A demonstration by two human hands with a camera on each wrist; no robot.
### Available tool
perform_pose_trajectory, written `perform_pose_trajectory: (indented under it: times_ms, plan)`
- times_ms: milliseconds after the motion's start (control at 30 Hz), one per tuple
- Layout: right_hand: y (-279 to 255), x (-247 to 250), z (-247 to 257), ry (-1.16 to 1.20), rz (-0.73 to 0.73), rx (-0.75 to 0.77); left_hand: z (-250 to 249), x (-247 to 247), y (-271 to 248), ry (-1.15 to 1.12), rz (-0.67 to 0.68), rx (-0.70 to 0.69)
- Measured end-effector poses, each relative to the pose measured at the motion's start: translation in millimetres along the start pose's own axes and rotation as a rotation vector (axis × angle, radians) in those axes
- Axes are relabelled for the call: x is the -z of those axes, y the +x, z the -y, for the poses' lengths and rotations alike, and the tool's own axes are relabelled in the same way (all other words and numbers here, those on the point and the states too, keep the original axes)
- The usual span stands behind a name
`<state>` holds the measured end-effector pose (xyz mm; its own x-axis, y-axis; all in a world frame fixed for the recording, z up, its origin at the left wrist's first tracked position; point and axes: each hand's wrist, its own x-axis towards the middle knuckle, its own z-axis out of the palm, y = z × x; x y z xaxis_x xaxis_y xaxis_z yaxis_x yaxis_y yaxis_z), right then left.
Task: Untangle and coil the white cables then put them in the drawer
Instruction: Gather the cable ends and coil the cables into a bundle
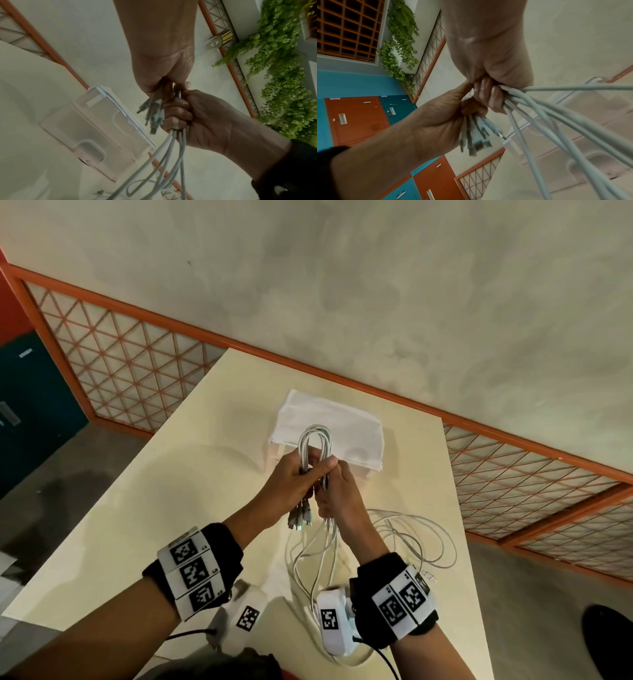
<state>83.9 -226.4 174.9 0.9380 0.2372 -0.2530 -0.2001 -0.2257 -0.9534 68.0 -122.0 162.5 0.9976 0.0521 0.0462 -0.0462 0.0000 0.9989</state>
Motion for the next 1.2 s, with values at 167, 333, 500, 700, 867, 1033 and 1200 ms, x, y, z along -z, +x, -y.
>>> perform_pose_trajectory:
  times_ms: [167, 333, 500, 700, 867, 1033, 1200]
  plan:
    - [-4.3, 2.8, -3.8, -0.056, 0.087, 0.074, -4.0, 0.3, -0.3, -0.012, 0.011, 0.021]
    - [3.9, 29.9, -7.6, -0.177, -0.037, 0.229, -4.6, 4.0, -1.5, 0.074, 0.088, 0.049]
    - [6.9, 56.5, 24.6, -0.526, 0.037, 0.592, -9.1, -5.3, -5.9, 0.145, 0.218, 0.076]
    - [13.6, 61.6, 19.5, -0.77, 0.153, 0.605, -14.9, -10.6, -9.2, 0.149, 0.298, 0.116]
    - [5.9, 57.2, 25.9, -0.482, 0.253, 0.379, -18.0, -9.2, -13.3, 0.185, 0.301, 0.061]
    - [0.7, 50.3, 34.1, -0.322, 0.281, 0.264, -13.8, -8.1, -15.8, 0.185, 0.284, 0.068]
    - [4.1, 37.8, 35.9, -0.58, 0.167, 0.329, -13.2, -9.0, -20.9, 0.252, 0.345, 0.04]
